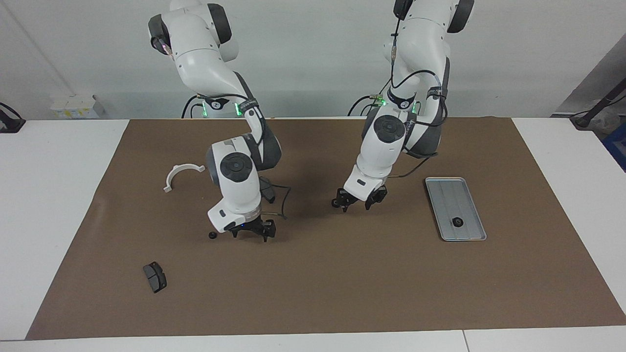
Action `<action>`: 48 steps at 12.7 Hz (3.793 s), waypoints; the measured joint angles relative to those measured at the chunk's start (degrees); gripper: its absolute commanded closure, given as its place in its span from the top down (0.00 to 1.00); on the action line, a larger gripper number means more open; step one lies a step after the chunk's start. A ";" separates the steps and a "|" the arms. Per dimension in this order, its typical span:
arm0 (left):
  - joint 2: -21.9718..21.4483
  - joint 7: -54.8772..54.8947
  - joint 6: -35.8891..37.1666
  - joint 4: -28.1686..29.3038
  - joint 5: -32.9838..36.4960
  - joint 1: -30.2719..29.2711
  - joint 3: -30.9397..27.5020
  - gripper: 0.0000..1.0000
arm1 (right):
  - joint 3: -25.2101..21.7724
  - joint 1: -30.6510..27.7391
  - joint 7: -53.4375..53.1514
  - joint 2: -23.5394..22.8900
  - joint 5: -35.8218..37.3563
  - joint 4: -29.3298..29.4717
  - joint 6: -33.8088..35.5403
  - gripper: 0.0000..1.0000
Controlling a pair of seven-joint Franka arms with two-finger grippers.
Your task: Pick bearing gear from pile to tray
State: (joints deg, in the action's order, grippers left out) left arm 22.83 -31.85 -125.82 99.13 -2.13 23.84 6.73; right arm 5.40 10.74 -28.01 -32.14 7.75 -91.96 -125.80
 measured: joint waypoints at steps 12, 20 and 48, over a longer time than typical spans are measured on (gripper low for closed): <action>2.50 -3.32 -4.15 5.07 -0.05 4.83 -0.17 0.64 | 0.06 -8.60 16.39 6.20 -1.90 -13.96 -11.11 0.60; 2.44 -3.29 -4.34 5.40 -0.03 4.94 -0.35 0.27 | 0.20 -8.85 16.39 6.35 -1.93 -14.02 -11.17 0.04; -4.68 59.72 11.96 8.47 1.01 -31.93 -1.78 0.69 | 5.58 17.87 -34.55 -2.79 -0.79 2.29 -5.26 1.00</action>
State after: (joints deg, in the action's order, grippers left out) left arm 18.15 27.87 -113.86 107.60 -1.13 -8.09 4.95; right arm 10.97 28.61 -62.56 -34.93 6.96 -89.67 -131.07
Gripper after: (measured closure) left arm 0.551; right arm 0.145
